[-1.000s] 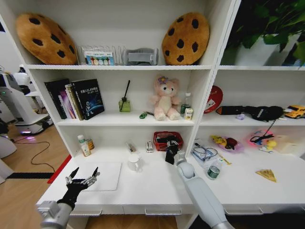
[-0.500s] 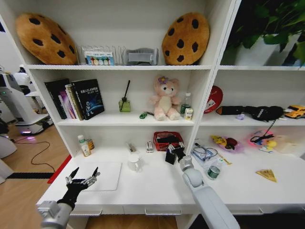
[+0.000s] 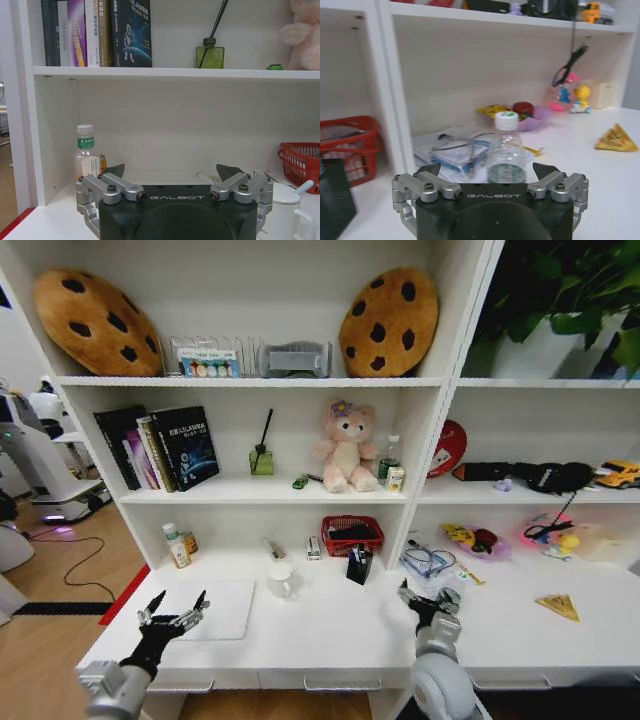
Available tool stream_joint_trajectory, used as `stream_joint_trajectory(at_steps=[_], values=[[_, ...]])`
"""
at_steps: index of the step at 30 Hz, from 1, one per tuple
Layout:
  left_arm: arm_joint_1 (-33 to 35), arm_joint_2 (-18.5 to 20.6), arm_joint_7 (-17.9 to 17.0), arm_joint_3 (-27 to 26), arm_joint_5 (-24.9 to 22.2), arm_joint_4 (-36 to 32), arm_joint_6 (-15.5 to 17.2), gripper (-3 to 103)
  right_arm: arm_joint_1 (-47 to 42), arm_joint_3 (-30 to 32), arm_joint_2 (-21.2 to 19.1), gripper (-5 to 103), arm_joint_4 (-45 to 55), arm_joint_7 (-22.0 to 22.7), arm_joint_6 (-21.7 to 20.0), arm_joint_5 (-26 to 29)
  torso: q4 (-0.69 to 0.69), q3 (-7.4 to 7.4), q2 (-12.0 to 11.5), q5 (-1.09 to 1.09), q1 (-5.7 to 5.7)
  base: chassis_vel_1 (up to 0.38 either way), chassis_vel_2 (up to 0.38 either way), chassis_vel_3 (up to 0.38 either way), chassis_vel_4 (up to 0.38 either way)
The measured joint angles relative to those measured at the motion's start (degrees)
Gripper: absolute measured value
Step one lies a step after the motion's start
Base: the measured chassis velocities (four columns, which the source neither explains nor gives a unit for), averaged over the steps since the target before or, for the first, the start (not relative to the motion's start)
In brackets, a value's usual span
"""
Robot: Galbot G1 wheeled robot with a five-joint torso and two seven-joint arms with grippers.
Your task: Organize the objects on the table.
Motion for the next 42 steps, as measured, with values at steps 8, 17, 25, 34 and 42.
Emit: stream_joint_trajectory(at_steps=[8, 17, 25, 34, 42], values=[[0.0, 0.0, 0.0, 0.0, 0.0, 0.0, 0.0, 100, 3.4, 5.3, -1.3, 100, -5.0, 1.3, 1.1, 2.6, -0.01, 0.01, 0.0, 0.01, 0.00, 0.000, 0.000, 0.000, 0.000], [0.0, 0.0, 0.0, 0.0, 0.0, 0.0, 0.0, 100, 7.9, 5.3, -1.7, 100, -11.4, -2.5, 0.2, 5.2, -0.01, 0.01, 0.0, 0.01, 0.01, 0.000, 0.000, 0.000, 0.000], [0.0, 0.0, 0.0, 0.0, 0.0, 0.0, 0.0, 100, 11.0, 5.5, -2.7, 99, -14.3, -4.7, -0.5, 6.2, 0.00, 0.01, 0.0, 0.01, 0.02, 0.000, 0.000, 0.000, 0.000], [0.0, 0.0, 0.0, 0.0, 0.0, 0.0, 0.0, 100, 10.7, 6.0, -3.1, 67, -14.8, -4.8, -0.5, 6.7, -0.01, 0.01, 0.0, 0.01, 0.02, 0.000, 0.000, 0.000, 0.000], [0.0, 0.0, 0.0, 0.0, 0.0, 0.0, 0.0, 100, 9.5, 6.2, -3.5, 41, -11.7, -7.2, -0.1, 4.8, -0.01, 0.01, 0.0, 0.02, 0.02, 0.000, 0.000, 0.000, 0.000]])
